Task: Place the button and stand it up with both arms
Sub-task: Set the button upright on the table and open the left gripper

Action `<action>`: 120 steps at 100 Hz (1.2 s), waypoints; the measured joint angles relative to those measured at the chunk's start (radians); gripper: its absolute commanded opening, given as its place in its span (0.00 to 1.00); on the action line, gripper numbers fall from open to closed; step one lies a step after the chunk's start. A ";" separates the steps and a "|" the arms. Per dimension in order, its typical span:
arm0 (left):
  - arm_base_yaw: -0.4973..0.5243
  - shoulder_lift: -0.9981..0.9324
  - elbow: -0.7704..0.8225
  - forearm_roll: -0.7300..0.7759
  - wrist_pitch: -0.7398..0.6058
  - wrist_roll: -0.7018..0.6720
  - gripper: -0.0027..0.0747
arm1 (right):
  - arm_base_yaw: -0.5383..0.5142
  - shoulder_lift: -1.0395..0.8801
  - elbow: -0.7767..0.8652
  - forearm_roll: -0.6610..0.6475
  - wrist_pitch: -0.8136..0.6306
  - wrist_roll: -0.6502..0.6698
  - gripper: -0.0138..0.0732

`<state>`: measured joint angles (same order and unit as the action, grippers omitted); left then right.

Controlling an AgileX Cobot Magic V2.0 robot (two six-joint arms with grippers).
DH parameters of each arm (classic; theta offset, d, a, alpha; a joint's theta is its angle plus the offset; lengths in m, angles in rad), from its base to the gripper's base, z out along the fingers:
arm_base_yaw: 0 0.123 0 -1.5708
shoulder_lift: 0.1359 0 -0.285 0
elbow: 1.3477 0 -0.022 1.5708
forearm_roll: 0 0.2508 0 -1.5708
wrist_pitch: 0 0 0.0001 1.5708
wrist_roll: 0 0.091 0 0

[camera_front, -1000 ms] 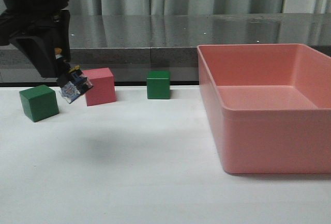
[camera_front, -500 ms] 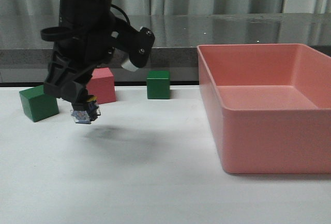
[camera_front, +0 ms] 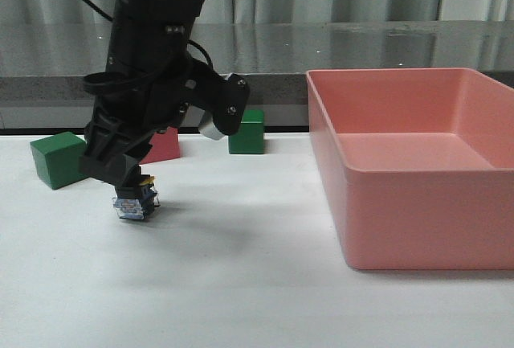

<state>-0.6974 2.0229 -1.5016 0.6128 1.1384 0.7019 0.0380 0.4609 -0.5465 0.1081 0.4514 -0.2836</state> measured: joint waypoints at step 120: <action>0.081 -0.173 -0.004 -0.116 0.069 -0.150 0.28 | 0.000 0.000 0.000 0.000 -0.001 0.000 0.09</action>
<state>-0.6165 1.8502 -1.5058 0.4964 1.2075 0.5519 0.0380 0.4609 -0.5465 0.1081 0.4508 -0.2836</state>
